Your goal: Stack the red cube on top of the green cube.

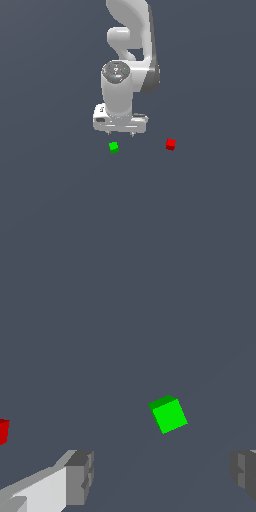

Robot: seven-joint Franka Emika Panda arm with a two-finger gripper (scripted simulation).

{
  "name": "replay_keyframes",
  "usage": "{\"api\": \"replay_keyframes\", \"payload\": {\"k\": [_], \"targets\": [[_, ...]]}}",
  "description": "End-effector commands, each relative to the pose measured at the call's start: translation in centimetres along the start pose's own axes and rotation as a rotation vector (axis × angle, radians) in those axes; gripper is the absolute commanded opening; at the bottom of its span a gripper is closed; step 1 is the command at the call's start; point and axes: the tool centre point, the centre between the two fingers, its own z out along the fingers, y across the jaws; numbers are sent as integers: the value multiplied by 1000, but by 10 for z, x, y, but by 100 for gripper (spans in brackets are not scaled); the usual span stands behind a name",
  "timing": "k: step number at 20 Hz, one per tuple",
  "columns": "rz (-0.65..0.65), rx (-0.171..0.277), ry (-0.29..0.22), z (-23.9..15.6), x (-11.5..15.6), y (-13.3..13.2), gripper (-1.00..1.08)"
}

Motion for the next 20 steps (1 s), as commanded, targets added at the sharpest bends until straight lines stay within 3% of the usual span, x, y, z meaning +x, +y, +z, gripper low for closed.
{"api": "replay_keyframes", "payload": {"k": [1,10,20], "targets": [[0,0,0,0,0,0,100],[17,2,5,8,-7,-22,100],[72,7,23,35,-25,-96,100]]}}
